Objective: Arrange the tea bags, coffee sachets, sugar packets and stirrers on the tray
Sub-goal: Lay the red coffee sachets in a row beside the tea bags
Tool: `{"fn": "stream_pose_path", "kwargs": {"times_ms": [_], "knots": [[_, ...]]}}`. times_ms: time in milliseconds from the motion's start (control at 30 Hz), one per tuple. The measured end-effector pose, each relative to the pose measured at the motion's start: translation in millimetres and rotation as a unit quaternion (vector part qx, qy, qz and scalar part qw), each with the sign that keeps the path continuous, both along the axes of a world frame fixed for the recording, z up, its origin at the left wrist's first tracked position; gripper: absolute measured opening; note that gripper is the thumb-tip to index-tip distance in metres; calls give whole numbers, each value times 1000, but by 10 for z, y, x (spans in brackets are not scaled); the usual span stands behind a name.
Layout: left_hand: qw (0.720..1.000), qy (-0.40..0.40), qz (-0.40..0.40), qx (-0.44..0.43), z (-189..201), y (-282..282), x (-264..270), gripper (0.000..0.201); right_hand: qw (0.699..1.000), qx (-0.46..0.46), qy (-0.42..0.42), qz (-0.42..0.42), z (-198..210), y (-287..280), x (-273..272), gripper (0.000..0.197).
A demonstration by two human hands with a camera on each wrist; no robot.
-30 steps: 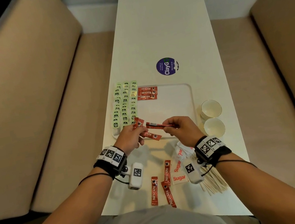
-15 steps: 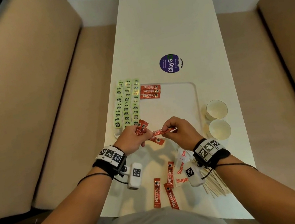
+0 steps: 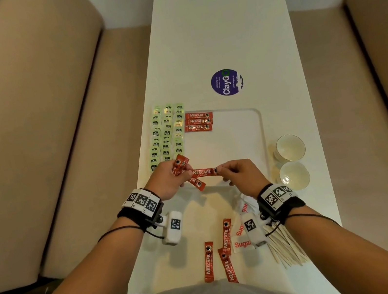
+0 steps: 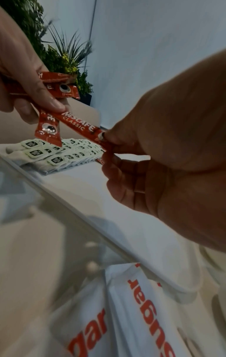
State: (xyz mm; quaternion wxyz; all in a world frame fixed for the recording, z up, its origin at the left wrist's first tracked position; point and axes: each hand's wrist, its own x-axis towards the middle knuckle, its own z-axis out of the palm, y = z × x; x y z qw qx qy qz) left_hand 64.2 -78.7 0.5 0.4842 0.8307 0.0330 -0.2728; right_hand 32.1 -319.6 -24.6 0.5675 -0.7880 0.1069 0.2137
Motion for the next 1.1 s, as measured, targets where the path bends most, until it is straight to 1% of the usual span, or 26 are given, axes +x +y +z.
{"fn": "stream_pose_path", "kwargs": {"times_ms": [67,133,233,300,367,433,500,567,633,700,900,1100], "knots": [[1000,-2,7,-3,-1,-5,57,8,1000,9,3,0,-2,2,62,13],[1000,-5,25,3,-15,-9,114,12,1000,14,3,-12,-20,8,152,10],[997,5,81,13,-43,0,226,11,998,12,1,-62,-78,-11,355,8],[995,9,102,18,-68,24,289,12,995,4,10,-103,-126,-38,523,11],[994,11,107,17,-94,49,326,12,992,-8,22,-123,-174,-50,684,16],[994,11,109,18,-122,71,346,12,991,-18,36,-124,-219,-40,832,20],[994,16,111,18,-146,90,353,13,991,-27,47,-119,-260,-9,963,19],[993,23,116,13,-170,107,359,13,992,-50,51,-106,-326,35,1069,21],[992,28,119,8,-183,123,357,14,991,-86,53,-86,-406,87,1152,29],[992,32,122,2,-205,141,354,14,988,-114,60,-86,-487,133,1224,35],[992,34,125,-7,-228,181,368,13,981,-153,55,-101,-530,210,1378,30],[991,38,126,-12,-225,178,353,14,978,-169,59,-109,-554,240,1399,37]]}}
